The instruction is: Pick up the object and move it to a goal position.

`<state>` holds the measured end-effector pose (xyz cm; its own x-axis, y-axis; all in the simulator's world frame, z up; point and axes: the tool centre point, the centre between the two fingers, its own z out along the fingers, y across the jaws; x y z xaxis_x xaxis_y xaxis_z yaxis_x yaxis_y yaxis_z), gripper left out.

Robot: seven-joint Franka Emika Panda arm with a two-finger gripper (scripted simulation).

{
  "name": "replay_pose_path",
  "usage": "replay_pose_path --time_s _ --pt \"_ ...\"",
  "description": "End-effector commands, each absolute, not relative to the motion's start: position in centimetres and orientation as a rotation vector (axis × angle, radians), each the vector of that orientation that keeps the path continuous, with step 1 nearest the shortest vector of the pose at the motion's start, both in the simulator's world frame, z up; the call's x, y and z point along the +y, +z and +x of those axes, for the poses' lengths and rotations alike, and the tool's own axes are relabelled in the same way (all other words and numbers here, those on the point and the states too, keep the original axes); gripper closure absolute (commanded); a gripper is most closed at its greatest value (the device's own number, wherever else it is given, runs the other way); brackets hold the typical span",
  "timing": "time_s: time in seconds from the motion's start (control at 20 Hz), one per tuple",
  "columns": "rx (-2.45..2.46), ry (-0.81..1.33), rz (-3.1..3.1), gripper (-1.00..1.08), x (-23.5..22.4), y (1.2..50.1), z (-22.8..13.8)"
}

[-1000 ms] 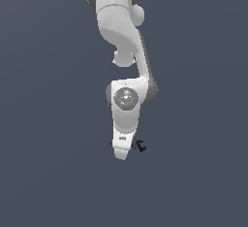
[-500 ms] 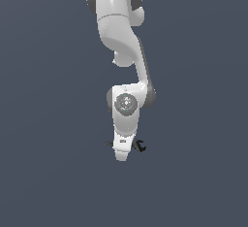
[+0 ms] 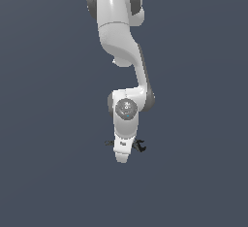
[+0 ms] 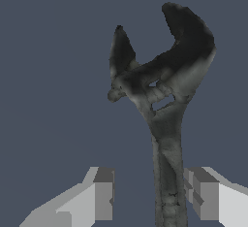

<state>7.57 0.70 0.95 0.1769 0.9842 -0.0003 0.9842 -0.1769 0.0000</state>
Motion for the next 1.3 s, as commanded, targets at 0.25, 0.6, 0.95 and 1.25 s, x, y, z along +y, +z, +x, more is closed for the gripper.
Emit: replay_pose_path --time_s 0.25,0.6,0.95,1.25 --pt "2.014 -0.001 2.411 1.08 0.6 0.8 7.6" --pt "2.019 0.005 2.405 1.08 1.2 1.6 7.7" --pt "2.021 0.029 2.388 1.08 2.9 5.9 8.6" --pt "2.022 0.069 2.36 1.08 5.8 12.8 9.9"
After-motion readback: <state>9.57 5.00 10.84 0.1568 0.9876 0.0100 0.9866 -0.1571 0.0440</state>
